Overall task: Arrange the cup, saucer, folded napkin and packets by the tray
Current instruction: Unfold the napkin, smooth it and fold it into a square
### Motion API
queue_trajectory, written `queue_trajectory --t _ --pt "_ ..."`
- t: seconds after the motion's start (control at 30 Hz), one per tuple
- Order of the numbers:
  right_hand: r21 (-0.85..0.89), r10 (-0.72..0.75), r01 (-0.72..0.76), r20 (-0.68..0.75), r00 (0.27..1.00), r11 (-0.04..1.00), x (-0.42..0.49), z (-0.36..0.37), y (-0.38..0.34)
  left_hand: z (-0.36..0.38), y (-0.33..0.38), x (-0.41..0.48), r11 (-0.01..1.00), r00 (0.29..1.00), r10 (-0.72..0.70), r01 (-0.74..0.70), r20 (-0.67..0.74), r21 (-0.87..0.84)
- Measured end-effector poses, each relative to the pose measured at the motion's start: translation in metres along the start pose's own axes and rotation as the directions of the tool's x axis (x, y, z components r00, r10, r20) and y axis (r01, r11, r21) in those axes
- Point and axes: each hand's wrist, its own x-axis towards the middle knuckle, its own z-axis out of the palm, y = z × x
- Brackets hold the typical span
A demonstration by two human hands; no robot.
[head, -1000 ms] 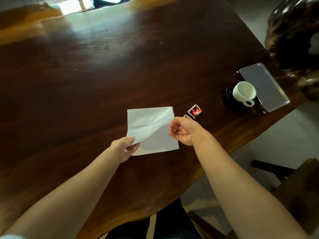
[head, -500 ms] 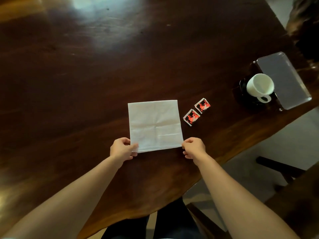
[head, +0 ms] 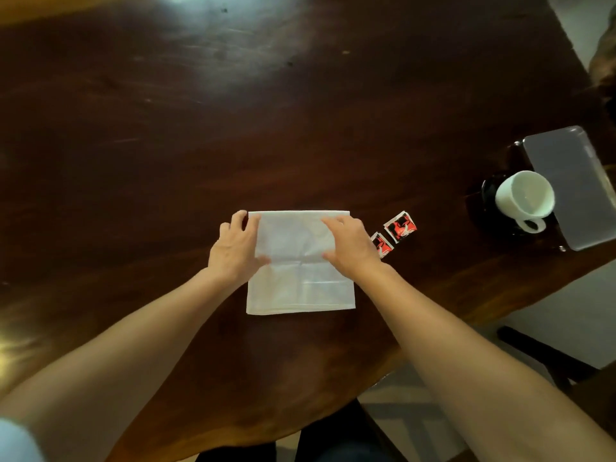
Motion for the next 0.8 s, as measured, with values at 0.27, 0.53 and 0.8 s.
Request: queue_trajectory --t 0.27,0.53,0.8 --pt "-0.317 -0.033 0.063 0.099 0.995 0.946 0.039 0.01 0.002 0.002 0.015 0.029 0.964 0.993 0.11 -0.118 0.049 0.236" --pt "-0.348 -0.145 0.175 0.112 0.983 0.921 0.056 -0.02 0.005 -0.01 0.029 0.043 0.931 0.985 0.169 -0.165 0.016 0.326" --pt "-0.335 -0.237 0.202 -0.065 0.969 0.92 0.028 -0.028 0.018 -0.026 0.023 0.032 0.938 0.942 0.303 -0.267 -0.146 0.221"
